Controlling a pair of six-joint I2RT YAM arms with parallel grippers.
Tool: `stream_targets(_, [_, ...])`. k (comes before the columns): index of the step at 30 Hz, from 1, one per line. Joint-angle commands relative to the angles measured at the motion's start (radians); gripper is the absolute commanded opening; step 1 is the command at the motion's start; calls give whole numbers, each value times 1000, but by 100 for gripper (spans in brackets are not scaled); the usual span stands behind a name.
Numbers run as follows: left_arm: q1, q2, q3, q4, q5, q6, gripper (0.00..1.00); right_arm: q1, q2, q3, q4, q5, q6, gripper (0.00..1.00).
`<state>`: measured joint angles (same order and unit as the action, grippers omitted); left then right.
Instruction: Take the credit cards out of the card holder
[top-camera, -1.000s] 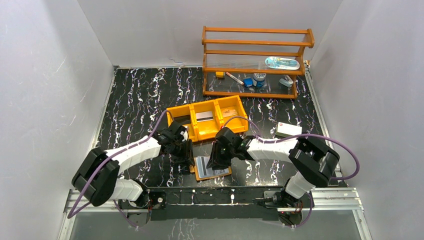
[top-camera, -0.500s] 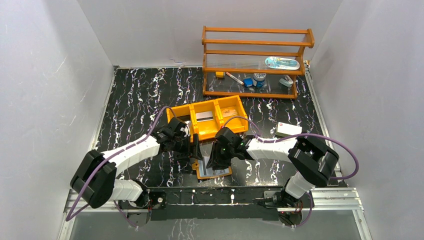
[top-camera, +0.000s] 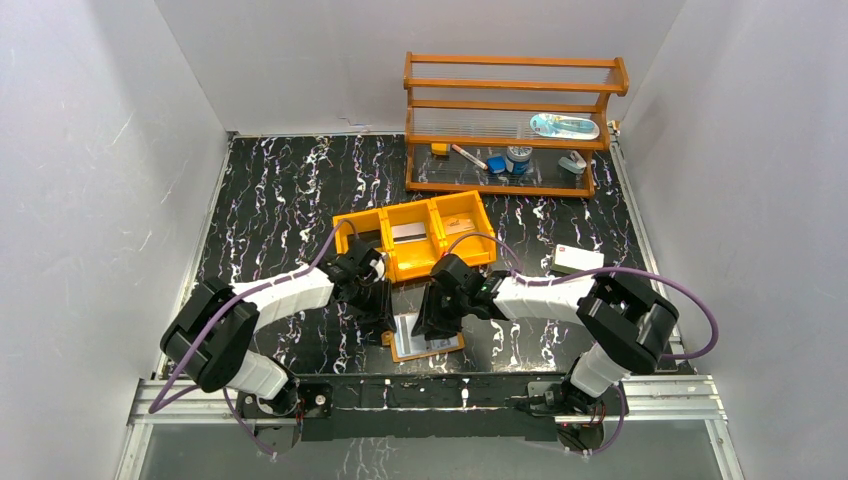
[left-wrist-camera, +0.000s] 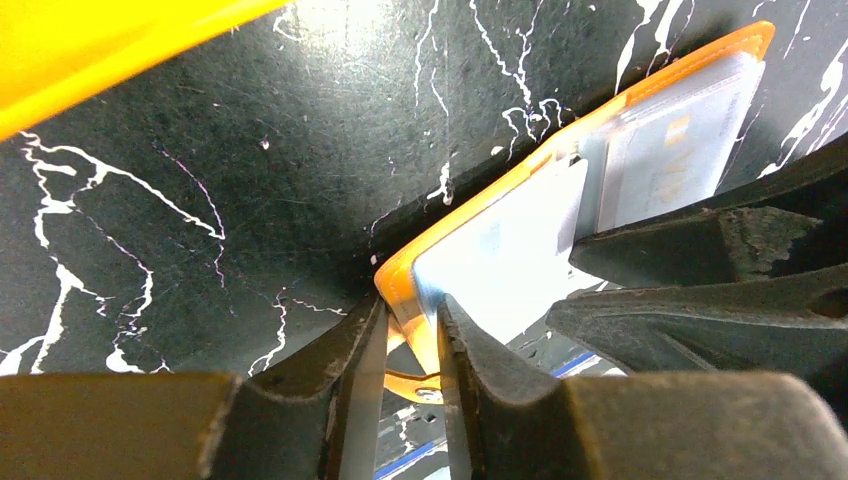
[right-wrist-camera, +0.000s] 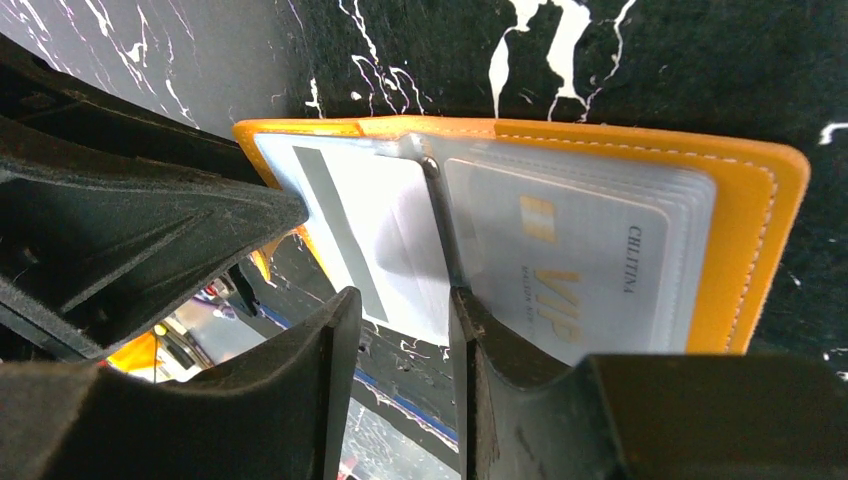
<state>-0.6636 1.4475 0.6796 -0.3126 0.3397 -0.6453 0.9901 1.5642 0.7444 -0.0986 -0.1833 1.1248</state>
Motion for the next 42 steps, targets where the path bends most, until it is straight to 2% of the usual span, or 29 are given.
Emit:
stream_targets(1, [-10, 5, -34, -19, -34, 12, 21, -9, -35, -5, -25, 59, 10, 47])
stream_targets(12, [-15, 22, -26, -20, -33, 22, 17, -12, -50, 36, -120, 116, -23, 49])
stream_targets(23, [-20, 22, -21, -24, -45, 15, 13, -9, -81, 51, -122, 125, -71, 52])
stream_targets(31, [-20, -106, 12, -67, -117, -23, 26, -8, -52, 81, -208, 173, -84, 50])
stream_targets(34, [-20, -141, 28, -69, -118, -30, 37, -8, -53, 77, -202, 168, -86, 50])
stream_targets(38, [-21, -145, 42, -31, -57, -14, 50, -8, -24, 39, -124, 103, -66, 47])
stream_targets(42, [-22, -97, 55, -5, 11, 13, 54, -8, -7, 3, -72, 67, -43, 45])
